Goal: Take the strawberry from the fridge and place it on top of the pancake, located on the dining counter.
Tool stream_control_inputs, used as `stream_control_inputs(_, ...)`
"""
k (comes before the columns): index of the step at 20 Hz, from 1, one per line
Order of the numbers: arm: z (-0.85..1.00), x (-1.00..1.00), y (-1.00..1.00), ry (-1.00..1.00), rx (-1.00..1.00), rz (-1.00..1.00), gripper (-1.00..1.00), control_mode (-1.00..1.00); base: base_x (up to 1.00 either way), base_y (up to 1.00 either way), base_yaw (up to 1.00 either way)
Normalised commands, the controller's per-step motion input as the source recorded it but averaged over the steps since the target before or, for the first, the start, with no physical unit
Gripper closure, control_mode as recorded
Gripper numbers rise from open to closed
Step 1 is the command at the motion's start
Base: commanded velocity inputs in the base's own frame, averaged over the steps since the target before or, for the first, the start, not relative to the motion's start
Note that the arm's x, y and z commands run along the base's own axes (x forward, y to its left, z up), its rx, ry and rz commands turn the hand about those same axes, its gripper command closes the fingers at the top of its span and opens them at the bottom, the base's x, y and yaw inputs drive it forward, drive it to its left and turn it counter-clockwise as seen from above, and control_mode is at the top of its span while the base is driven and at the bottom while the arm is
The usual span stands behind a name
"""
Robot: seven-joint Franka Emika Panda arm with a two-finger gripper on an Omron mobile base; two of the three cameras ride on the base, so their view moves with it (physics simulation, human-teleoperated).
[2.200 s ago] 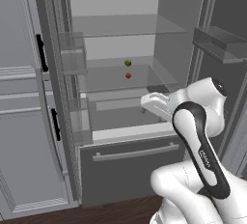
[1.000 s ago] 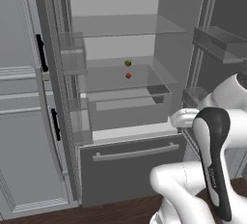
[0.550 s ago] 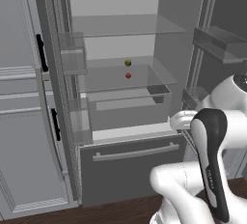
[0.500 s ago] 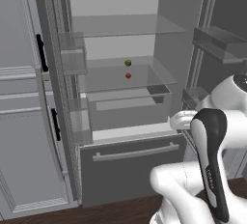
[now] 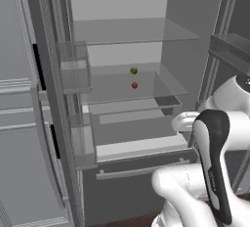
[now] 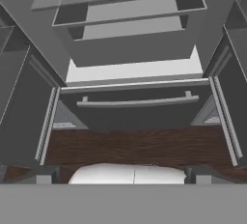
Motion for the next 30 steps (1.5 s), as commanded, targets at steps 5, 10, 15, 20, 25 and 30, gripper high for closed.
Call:
stream_control_inputs(5,0.00,0.00,0.00,0.00,0.00,0.00,-1.00,1.00,0.48,0.03,0.00)
stream_control_inputs(10,0.00,0.00,0.00,0.00,0.00,0.00,-1.00,1.00,0.63,0.18,0.00)
stream_control_inputs(15,0.00,0.00,0.00,0.00,0.00,0.00,-1.00,1.00,0.52,0.04,0.00)
stream_control_inputs(20,0.00,0.00,0.00,0.00,0.00,0.00,-1.00,1.00,0.39,0.09,0.00)
stream_control_inputs(25,-0.14,0.33,0.07,0.01,-0.01,0.00,-1.00,-1.00,0.14,0.04,0.00)
stream_control_inputs(30,-0.54,0.64,0.32,0.03,-0.13,0.00,-1.00,-1.00,0.00,0.00,0.00)
